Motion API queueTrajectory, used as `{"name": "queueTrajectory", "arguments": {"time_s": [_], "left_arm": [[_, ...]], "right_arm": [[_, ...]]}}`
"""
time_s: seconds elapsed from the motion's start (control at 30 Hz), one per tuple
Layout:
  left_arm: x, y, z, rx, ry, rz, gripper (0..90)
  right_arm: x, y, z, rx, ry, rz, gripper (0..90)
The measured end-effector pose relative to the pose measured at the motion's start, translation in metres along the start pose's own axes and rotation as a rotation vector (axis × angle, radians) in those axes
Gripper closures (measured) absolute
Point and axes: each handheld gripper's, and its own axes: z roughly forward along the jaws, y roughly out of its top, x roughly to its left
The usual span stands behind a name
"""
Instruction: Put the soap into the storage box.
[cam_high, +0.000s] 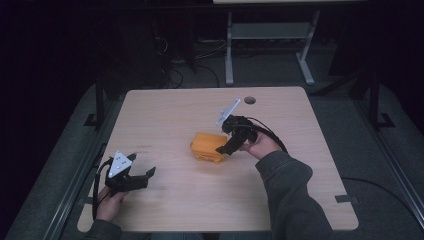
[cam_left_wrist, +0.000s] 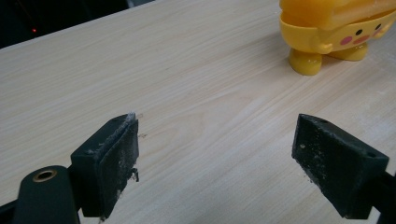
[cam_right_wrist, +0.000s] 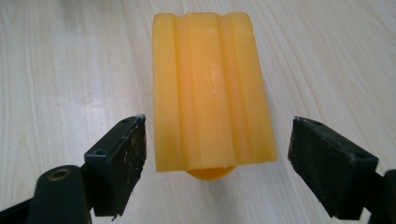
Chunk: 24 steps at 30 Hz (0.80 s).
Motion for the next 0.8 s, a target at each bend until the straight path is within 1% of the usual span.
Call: {"name": "queueTrajectory", "arguments": {"time_s": [0.13,0.23,0.33,0.37,0.4,0.43,0.63,0.8], "left_arm": [[0.0,0.0,0.0,0.002,0.002,0.0,14.0],[0.0,0.0,0.0,0.002,0.003,0.0,14.0],[-0.001,0.0,0.0,0.001,0.004,-0.001,14.0],[-0.001,0.0,-0.001,0.002,0.005,0.002,14.0],[0.0,0.0,-0.001,0.001,0.006,0.003,14.0],[0.0,0.0,-0.001,-0.002,0.008,-0.001,14.0],[0.0,0.0,-0.001,0.0,0.011,0.001,14.0],[0.0,-0.001,-0.002,0.002,0.014,0.001,14.0]], "right_arm": [[-0.001,-0.006,-0.003,-0.007,-0.005,0.004,18.8],[-0.001,-0.01,-0.007,-0.013,-0.007,0.02,18.6],[0.0,-0.012,-0.009,-0.011,-0.013,0.016,18.5],[0.0,-0.016,-0.013,-0.017,-0.022,0.022,18.7],[0.0,-0.016,-0.013,-0.017,-0.022,0.022,18.7],[0.001,-0.02,-0.017,-0.025,-0.025,0.033,18.8],[0.001,-0.031,-0.023,-0.034,-0.035,0.06,18.8],[0.001,-0.035,-0.026,-0.031,-0.042,0.064,18.7]]}}
